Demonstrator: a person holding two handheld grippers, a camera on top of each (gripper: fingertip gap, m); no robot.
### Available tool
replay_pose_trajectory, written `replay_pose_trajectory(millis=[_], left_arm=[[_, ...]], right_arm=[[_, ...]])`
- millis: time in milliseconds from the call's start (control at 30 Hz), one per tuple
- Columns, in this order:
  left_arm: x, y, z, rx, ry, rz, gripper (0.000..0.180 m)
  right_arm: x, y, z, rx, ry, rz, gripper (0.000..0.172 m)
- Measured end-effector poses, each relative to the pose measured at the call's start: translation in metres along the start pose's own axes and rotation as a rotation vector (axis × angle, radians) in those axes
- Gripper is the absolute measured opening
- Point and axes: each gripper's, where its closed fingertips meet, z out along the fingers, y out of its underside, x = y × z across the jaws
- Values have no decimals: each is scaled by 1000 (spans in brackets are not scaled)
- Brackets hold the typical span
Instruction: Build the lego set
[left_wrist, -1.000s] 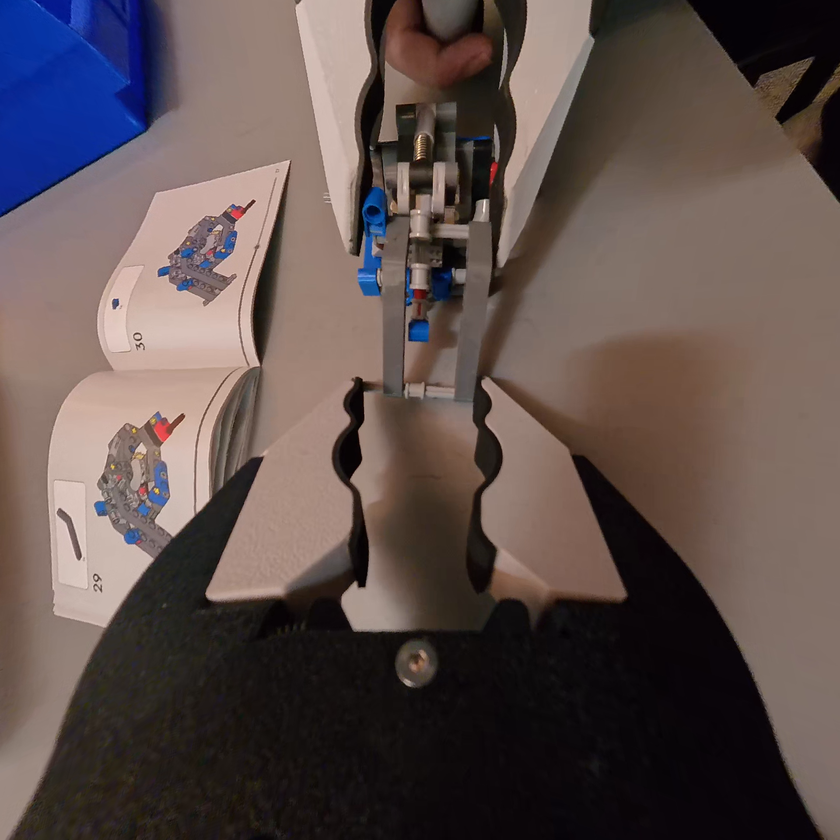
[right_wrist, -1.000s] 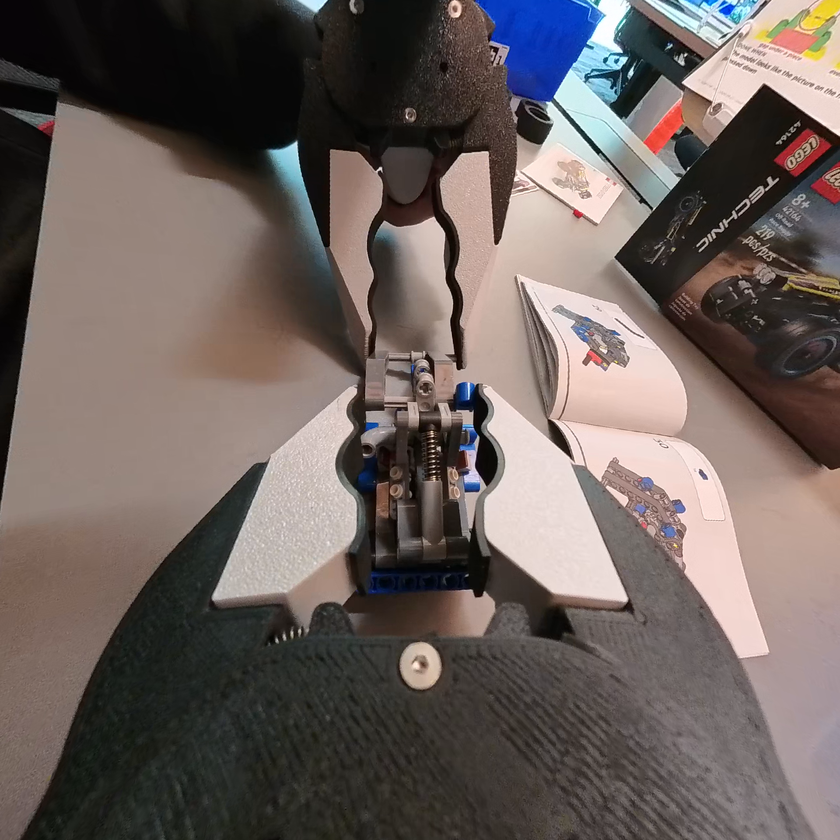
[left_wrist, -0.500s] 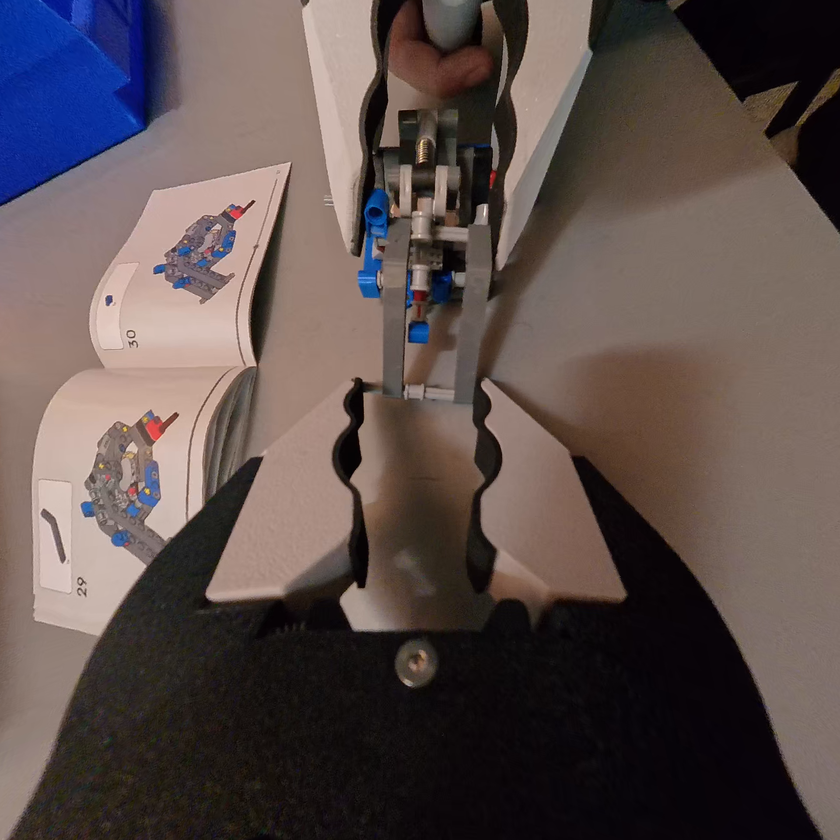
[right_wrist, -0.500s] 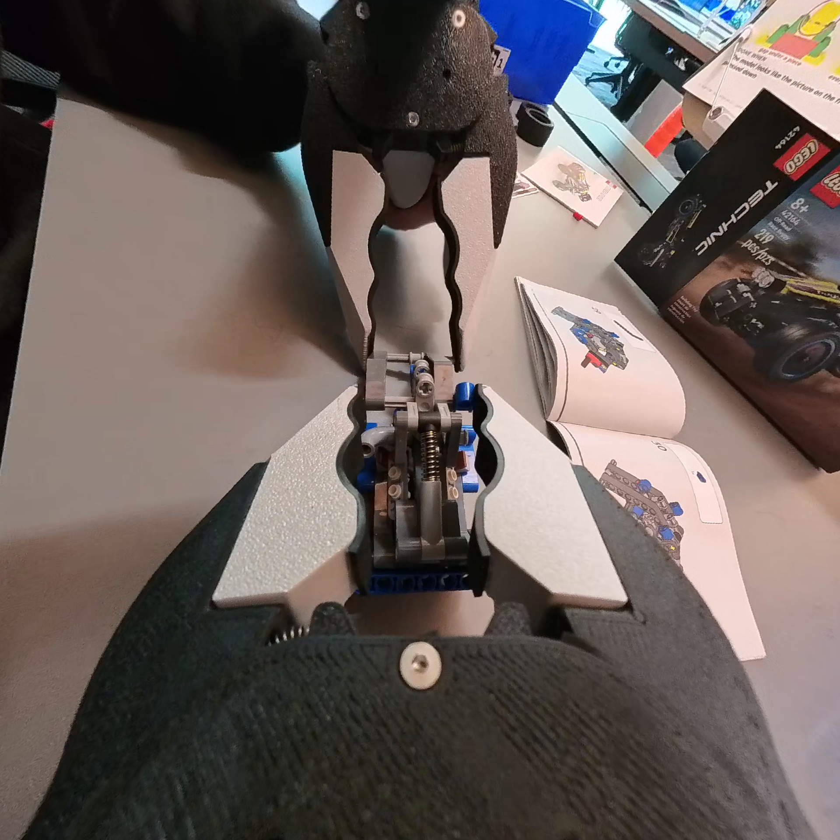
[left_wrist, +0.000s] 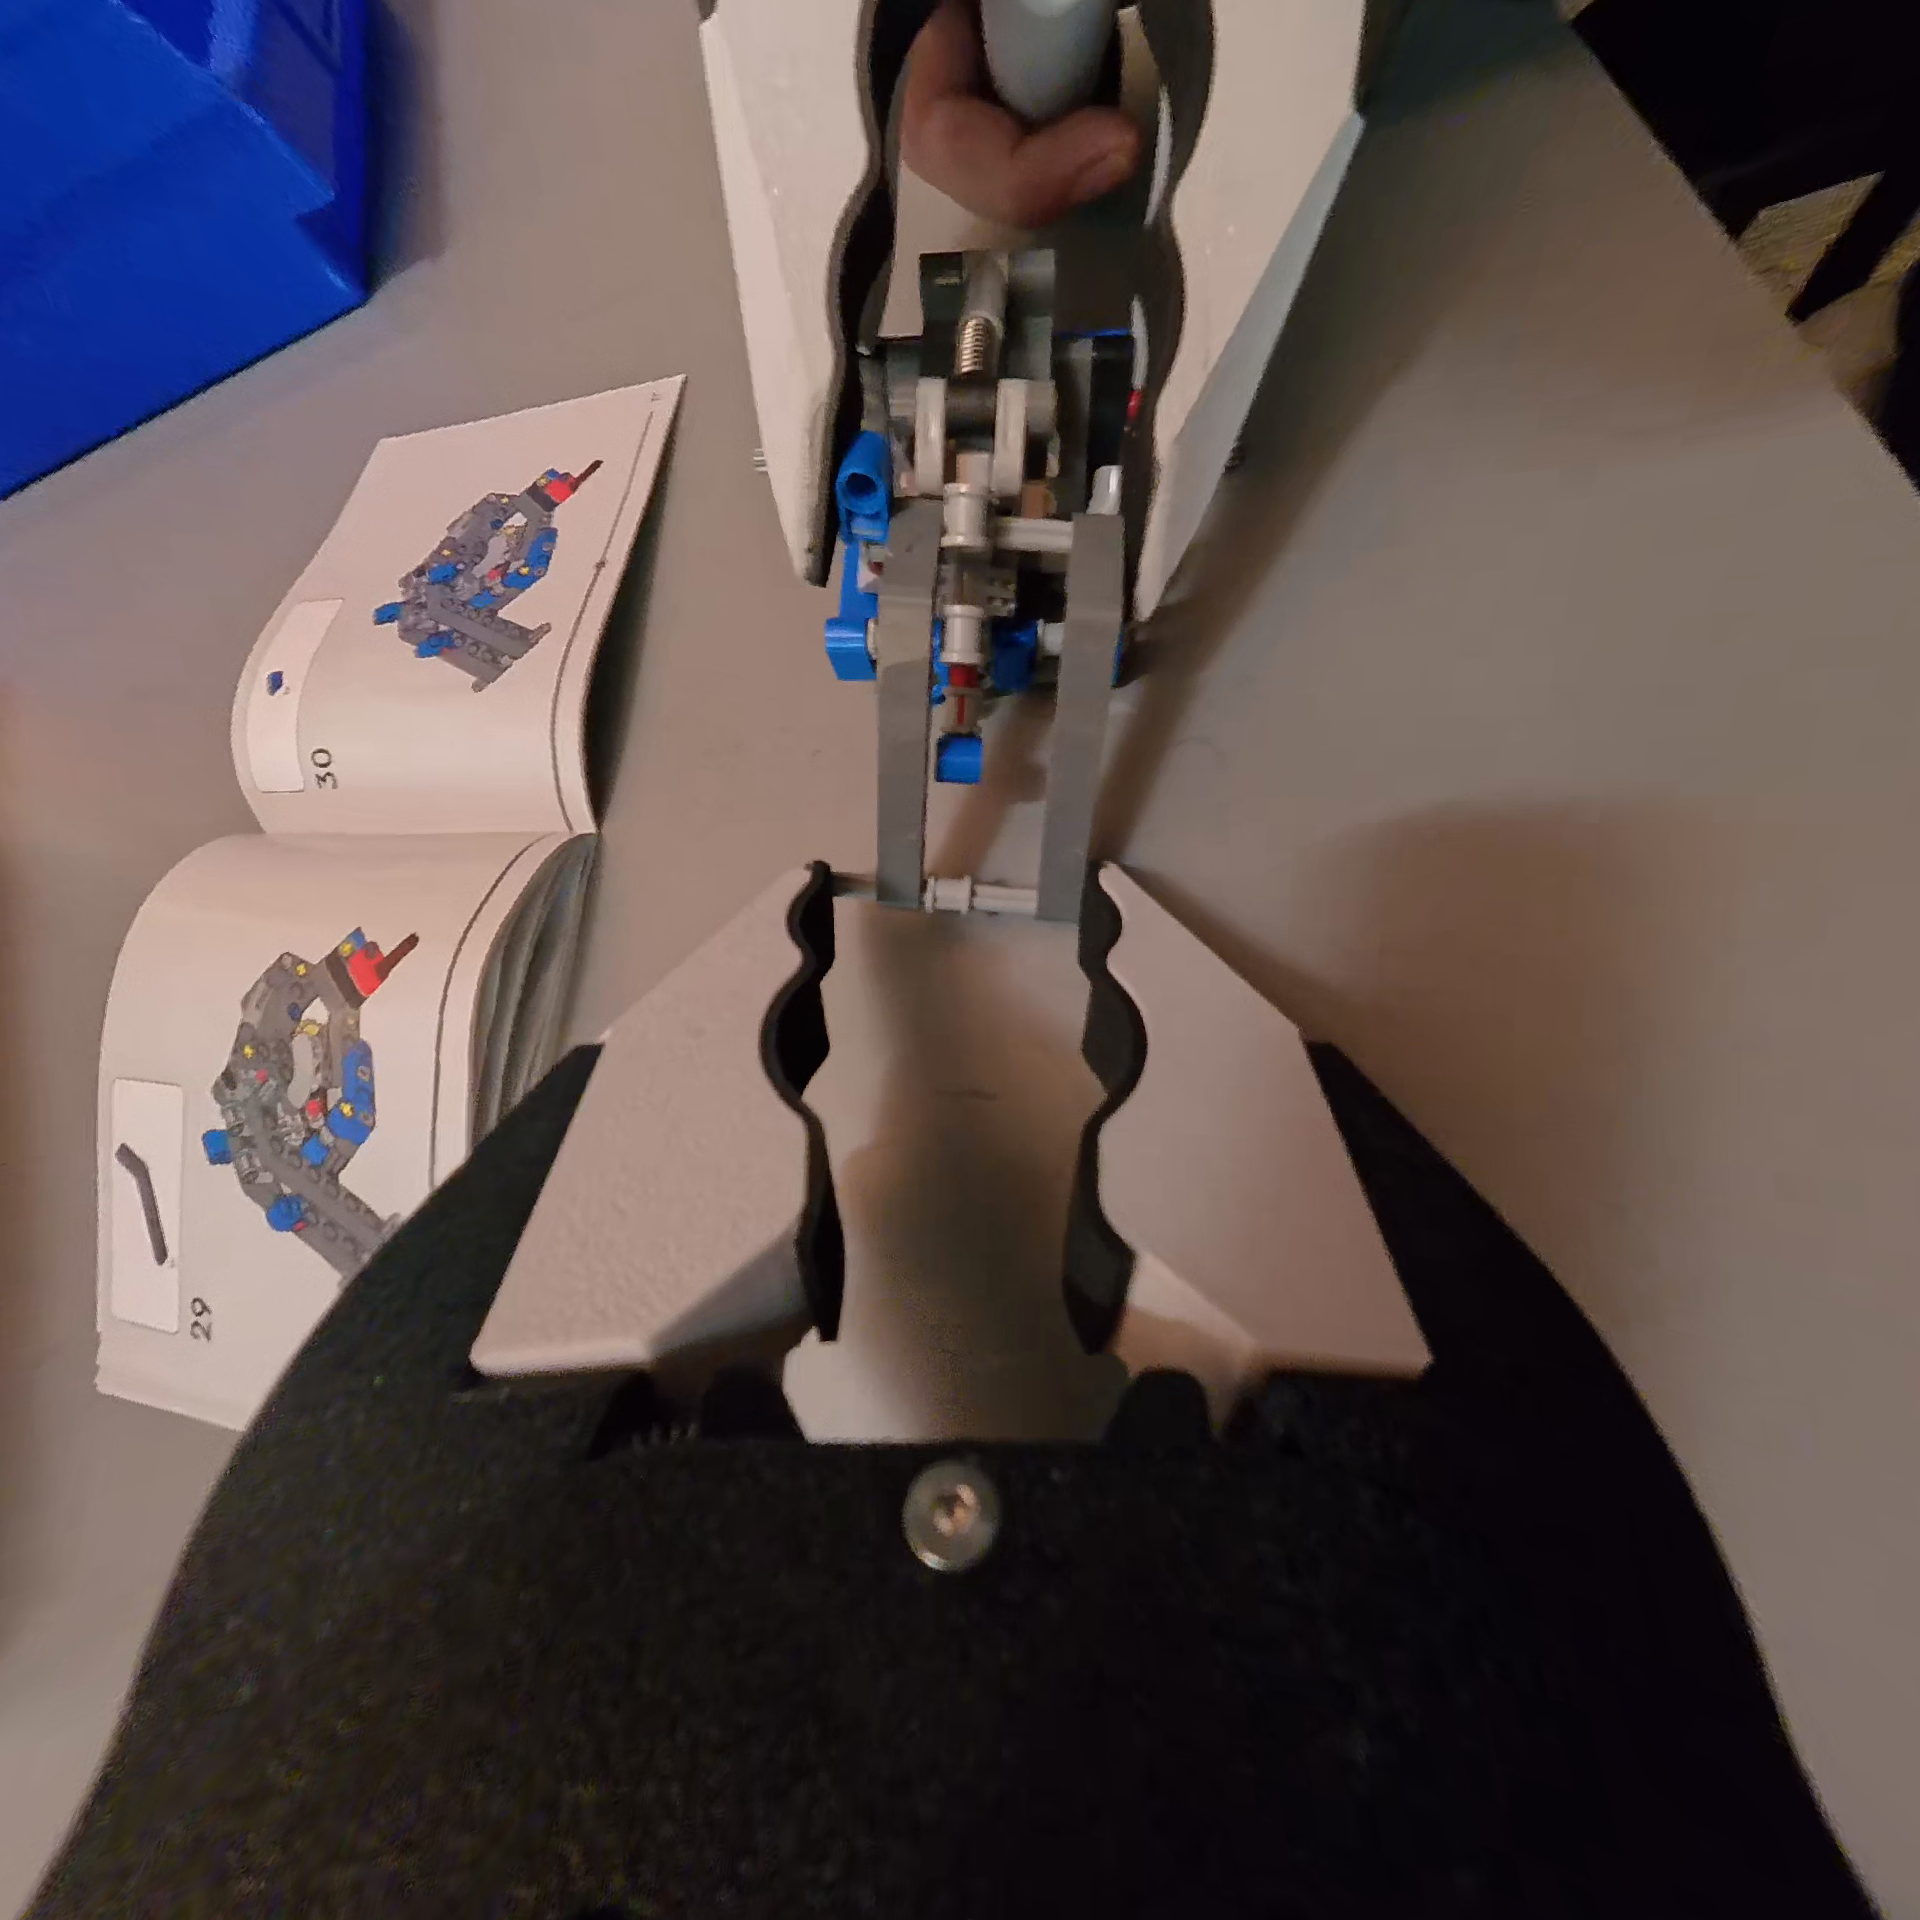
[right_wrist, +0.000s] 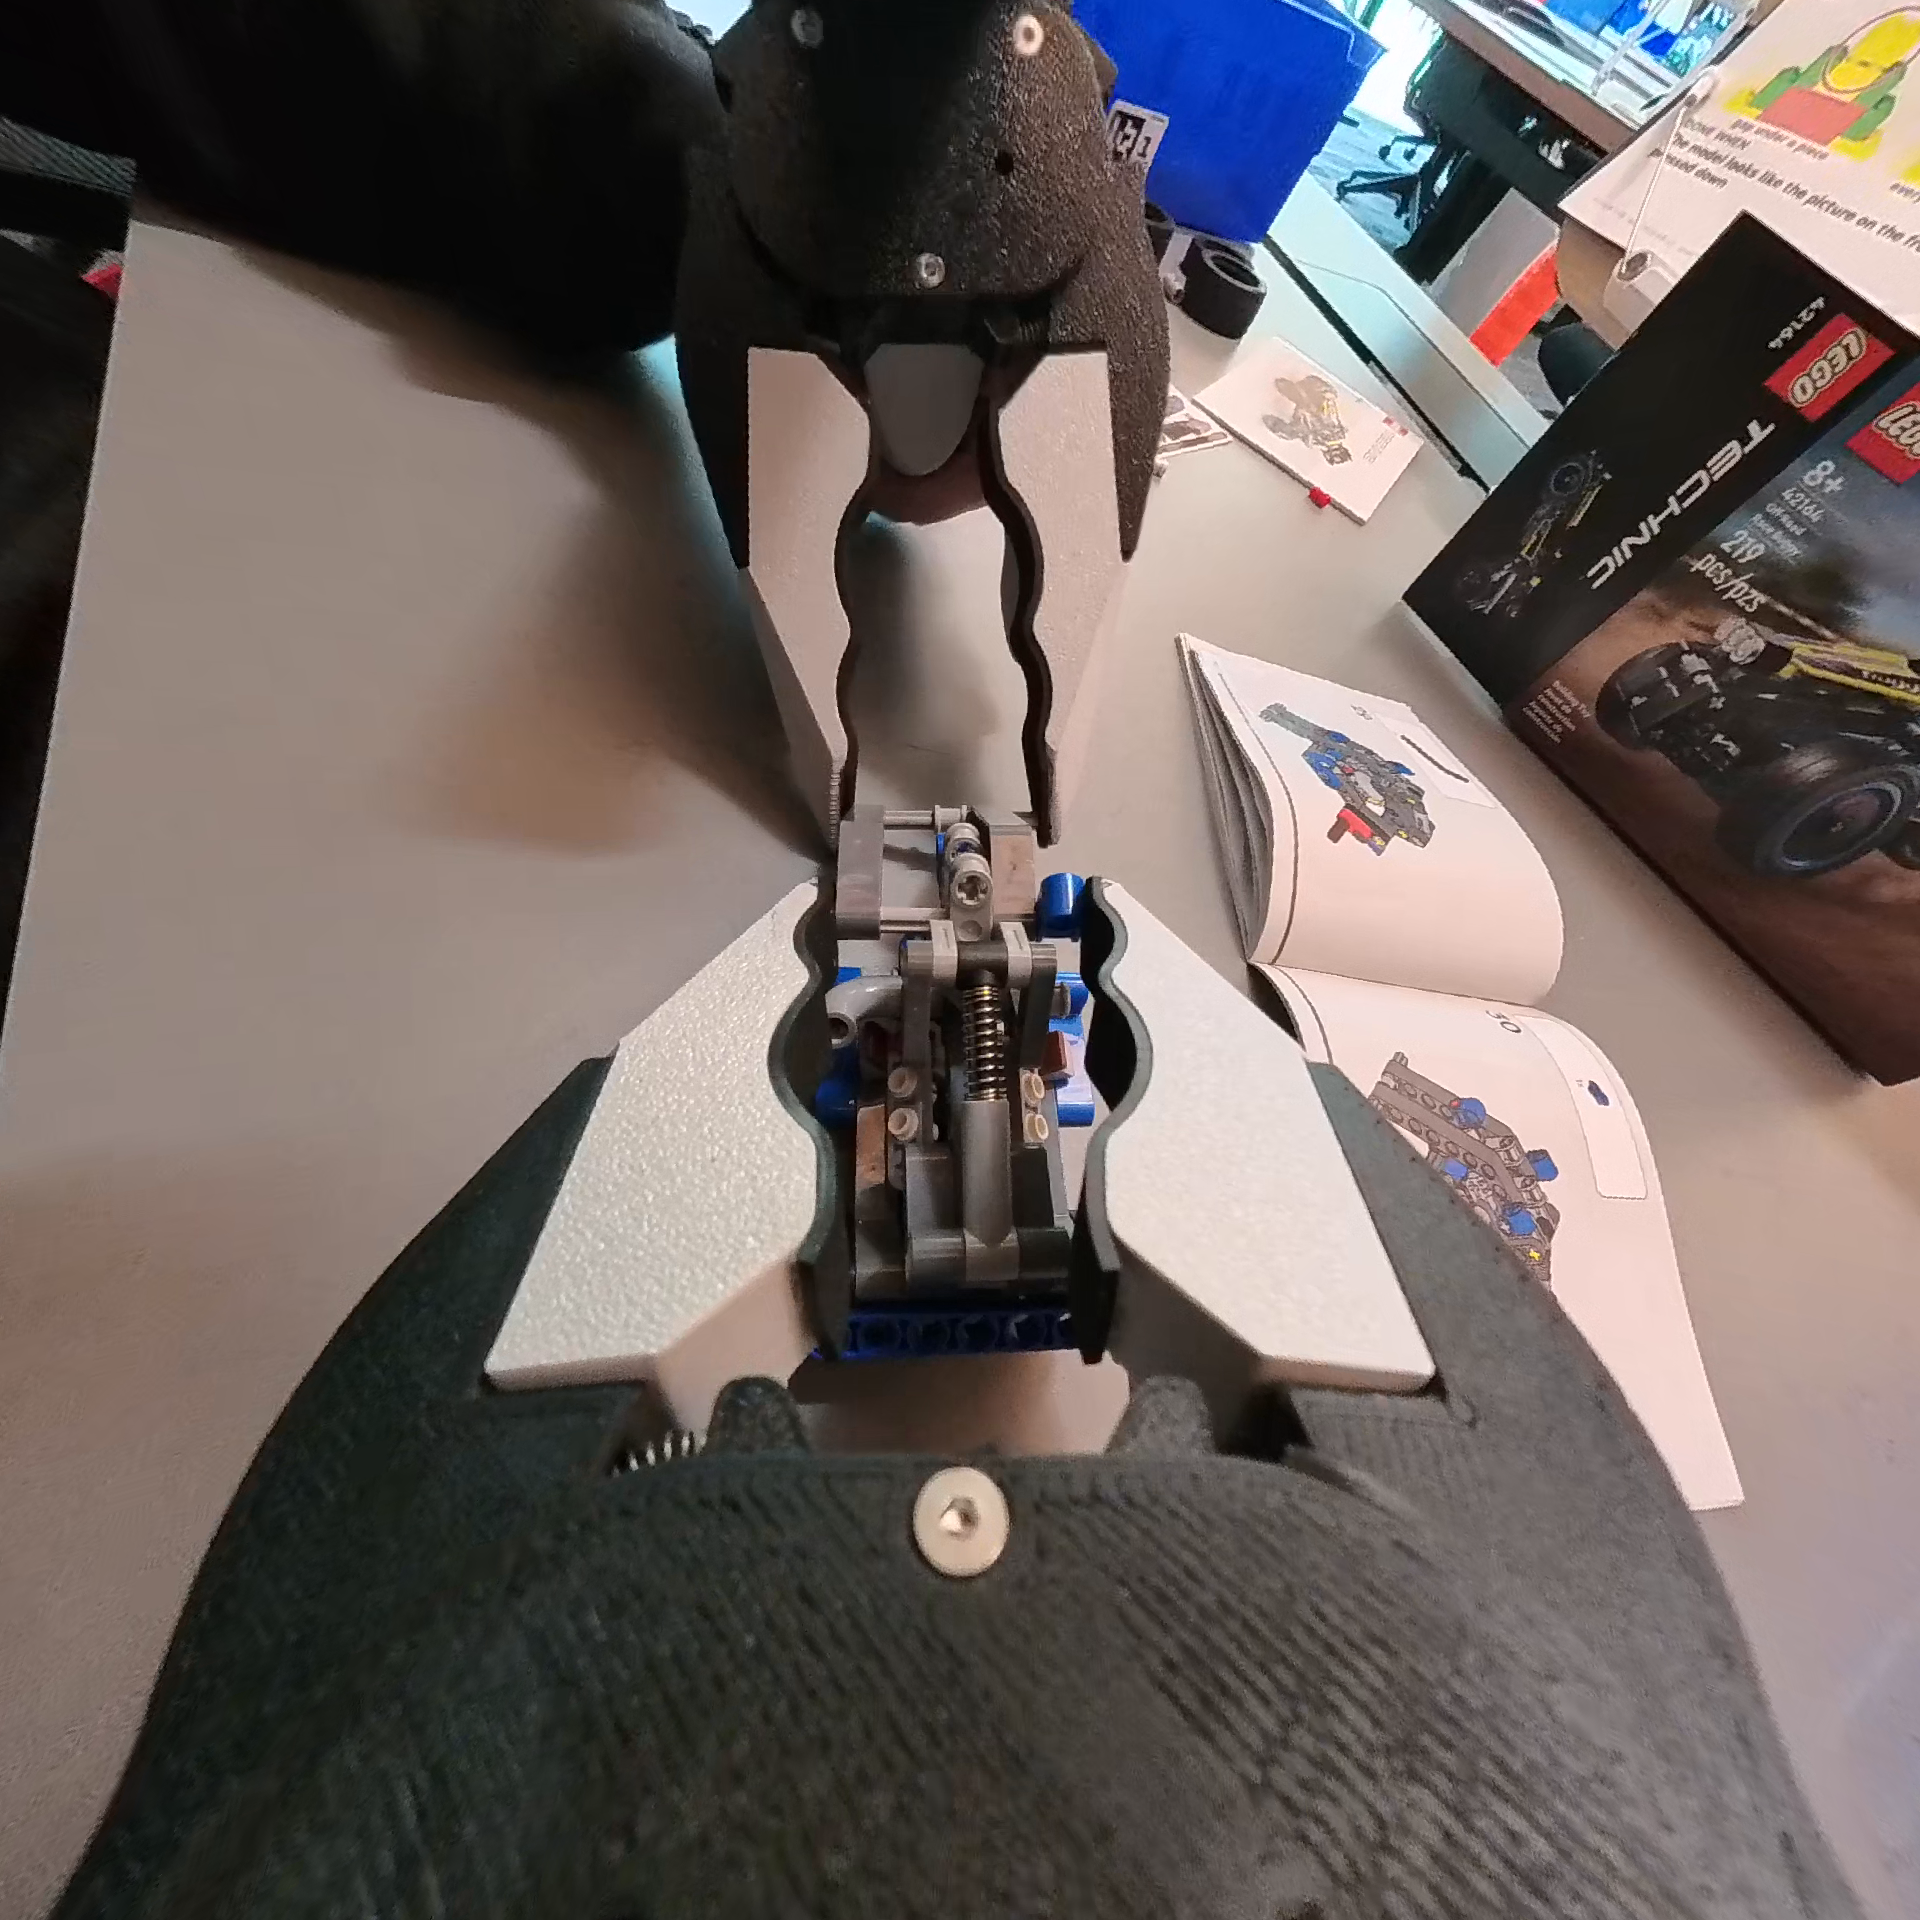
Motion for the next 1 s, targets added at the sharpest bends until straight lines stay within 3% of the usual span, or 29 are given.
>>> replay_pose_trajectory(millis=[367, 700, 1000], left_arm=[[3, -6, 4, 16, -23, 73, 35], [5, -16, 4, 35, -46, 97, 38], [3, -14, 6, -8, -41, 21, 34]], right_arm=[[-1, -1, 1, 1, -5, 3, 42], [0, -1, 2, 1, -4, 8, 42], [2, -6, -4, 48, 8, 9, 40]])
